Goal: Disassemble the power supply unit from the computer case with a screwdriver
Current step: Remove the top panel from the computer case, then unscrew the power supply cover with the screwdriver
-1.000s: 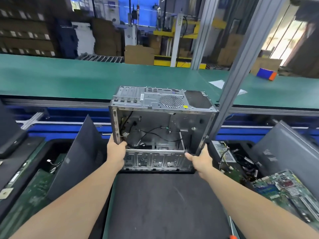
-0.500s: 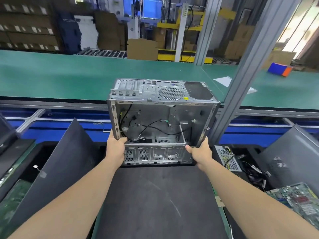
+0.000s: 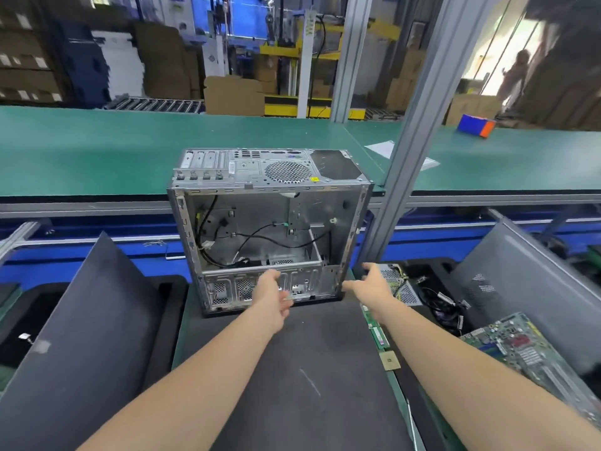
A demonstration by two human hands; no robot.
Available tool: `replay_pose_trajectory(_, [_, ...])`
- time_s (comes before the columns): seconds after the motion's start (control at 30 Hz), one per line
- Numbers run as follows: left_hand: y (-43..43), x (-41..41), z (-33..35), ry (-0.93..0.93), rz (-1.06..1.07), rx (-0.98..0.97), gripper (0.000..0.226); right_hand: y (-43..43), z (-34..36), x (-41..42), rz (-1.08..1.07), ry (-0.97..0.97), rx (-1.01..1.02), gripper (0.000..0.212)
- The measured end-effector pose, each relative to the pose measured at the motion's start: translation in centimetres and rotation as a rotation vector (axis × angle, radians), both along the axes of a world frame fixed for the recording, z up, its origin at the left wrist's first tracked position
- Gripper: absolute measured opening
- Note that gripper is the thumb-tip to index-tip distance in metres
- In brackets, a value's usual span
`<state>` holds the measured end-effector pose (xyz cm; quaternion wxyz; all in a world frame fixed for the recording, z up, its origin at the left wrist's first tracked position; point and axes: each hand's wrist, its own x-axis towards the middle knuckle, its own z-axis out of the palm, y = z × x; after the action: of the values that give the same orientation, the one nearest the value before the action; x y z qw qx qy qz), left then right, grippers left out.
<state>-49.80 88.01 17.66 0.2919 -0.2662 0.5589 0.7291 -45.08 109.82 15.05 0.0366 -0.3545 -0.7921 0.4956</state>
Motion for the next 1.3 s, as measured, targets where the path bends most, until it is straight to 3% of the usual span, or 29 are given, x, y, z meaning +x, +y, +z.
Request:
replay_pose_trajectory(0.13, [4.3, 2.6, 0.3, 0.154, -0.469, -0.026, 0.018, 3.4, 0.6, 3.0, -0.087, -0.031, 0.064, 0.065])
replay_pose_trajectory(0.23, [7.0, 3.5, -0.6, 0.212, -0.580, -0.087, 0.017, 6.2, 0.2, 3.9, -0.133, -0.084, 0.139, 0.062])
replay_pose_trajectory(0.43, [11.9, 2.9, -2.4, 0.192, -0.599, -0.121, 0.026, 11.0, -2.3, 2.0, -0.112, -0.184, 0.177, 0.072])
replay_pose_trajectory(0.57, [14.6, 2.0, -3.7, 0.167, -0.591, -0.147, 0.025, 13.1, -4.4, 0.0, -0.035, -0.319, 0.208, 0.097])
replay_pose_trajectory(0.73, [16.4, 1.1, -5.5, 0.128, -0.583, -0.171, 0.026, 14.5, -6.7, -1.9, 0.031, -0.517, 0.418, 0.114])
replay_pose_trajectory(1.03, [16.3, 0.3, -6.8, 0.104, -0.559, -0.198, 0.027, 14.6, -7.4, -2.3, 0.036, -0.416, 0.554, 0.103])
replay_pose_trajectory(1.3, [17.8, 1.1, -4.9, 0.193, -0.588, -0.199, 0.026, 15.7, -0.5, -0.9, -0.075, -0.229, 0.520, 0.102])
